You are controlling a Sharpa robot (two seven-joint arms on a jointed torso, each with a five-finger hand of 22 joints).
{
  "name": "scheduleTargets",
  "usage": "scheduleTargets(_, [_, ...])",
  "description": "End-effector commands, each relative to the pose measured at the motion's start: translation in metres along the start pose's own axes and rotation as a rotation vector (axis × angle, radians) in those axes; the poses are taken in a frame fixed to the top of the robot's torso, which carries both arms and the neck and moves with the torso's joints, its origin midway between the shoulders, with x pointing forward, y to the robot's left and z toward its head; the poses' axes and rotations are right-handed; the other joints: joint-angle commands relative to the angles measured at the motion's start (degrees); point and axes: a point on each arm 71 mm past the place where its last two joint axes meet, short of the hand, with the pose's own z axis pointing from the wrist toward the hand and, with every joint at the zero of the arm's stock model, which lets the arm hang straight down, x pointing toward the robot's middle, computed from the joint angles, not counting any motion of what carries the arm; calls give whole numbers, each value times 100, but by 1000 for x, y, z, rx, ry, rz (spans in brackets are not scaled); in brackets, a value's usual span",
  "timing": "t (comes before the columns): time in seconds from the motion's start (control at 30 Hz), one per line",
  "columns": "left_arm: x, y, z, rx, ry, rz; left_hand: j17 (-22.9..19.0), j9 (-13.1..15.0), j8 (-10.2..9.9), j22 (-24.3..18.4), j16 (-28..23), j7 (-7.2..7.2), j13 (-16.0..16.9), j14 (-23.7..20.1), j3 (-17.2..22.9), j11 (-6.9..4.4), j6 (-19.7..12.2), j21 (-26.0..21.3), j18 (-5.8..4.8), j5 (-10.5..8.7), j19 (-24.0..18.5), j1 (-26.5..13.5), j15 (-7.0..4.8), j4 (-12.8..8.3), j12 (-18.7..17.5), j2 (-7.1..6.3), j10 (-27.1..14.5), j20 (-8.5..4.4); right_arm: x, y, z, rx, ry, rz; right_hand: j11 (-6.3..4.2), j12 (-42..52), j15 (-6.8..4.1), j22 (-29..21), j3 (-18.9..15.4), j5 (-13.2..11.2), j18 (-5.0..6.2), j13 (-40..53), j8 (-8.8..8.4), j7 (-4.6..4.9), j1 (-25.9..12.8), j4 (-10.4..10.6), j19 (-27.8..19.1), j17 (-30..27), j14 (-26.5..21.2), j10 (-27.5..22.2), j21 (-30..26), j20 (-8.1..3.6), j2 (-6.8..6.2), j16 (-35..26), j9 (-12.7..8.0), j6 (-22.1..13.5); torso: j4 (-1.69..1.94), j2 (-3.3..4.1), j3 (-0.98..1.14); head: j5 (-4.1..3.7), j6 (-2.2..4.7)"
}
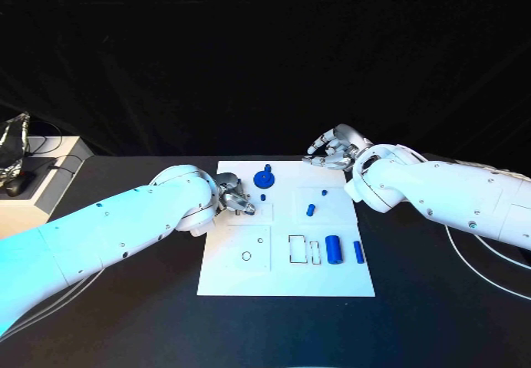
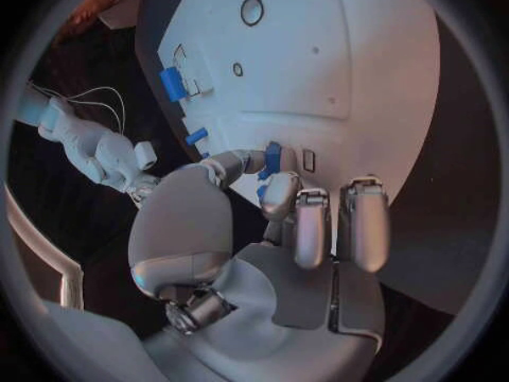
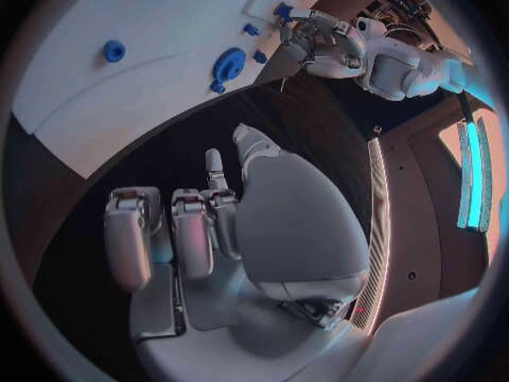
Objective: Assemble the parts on the task board
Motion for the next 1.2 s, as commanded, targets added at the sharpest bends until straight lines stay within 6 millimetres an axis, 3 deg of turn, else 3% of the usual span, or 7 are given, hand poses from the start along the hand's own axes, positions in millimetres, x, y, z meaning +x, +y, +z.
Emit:
scheduleTargets(0.03, [4, 0, 1, -7, 28, 21, 1509, 1201, 20, 387, 19, -438, 65, 596, 366, -22, 510, 26, -98, -45, 42, 52, -33, -444, 37, 158, 96, 2, 0, 1, 0, -12, 3, -9, -10, -16, -11, 1266, 20, 16, -16, 1204, 21, 18, -34, -5, 395, 1105, 504, 304, -38, -7, 2, -35, 5, -38, -2, 0, 3, 9, -1])
scheduleTargets(0.33, [5, -1, 1, -3, 41, 17, 1509, 1167, -41, 398, 19, -491, 144, 596, -218, -59, 605, 15, -102, -88, 55, -103, -61, -155, 55, 155, 141, -26, 0, 0, 0, -9, 4, -9, -10, -21, -11, 1258, 25, 19, -13, 1200, 23, 17, -41, -5, 389, 1099, 502, 300, -51, -7, 2, -37, 11, -40, -3, -1, 5, 13, 4])
scheduleTargets(0.77, [4, -3, 3, 0, 36, 9, 1509, 1157, -60, 399, 19, -501, 148, 596, -362, -65, 627, 12, -102, -82, 57, -123, -68, -67, 48, 168, 141, -33, 0, 0, 0, -8, 4, -10, -10, -24, -12, 1252, 29, 28, -10, 1198, 25, 17, -43, -6, 384, 1089, 500, 298, -63, -7, 1, -40, 16, -41, -3, 2, 1, 16, 13])
scheduleTargets(1.2, [4, -6, 4, 5, 28, 2, 1509, 1140, -93, 402, 19, -513, 180, 596, -647, -74, 676, 6, -103, -79, 61, -191, -76, 169, 50, 193, 150, -42, 0, 0, 0, -7, 4, -12, -10, -24, -12, 1252, 29, 28, -10, 1198, 25, 17, -43, -6, 384, 1089, 500, 298, -63, -7, 1, -40, 16, -41, 0, -1, -5, 9, 23])
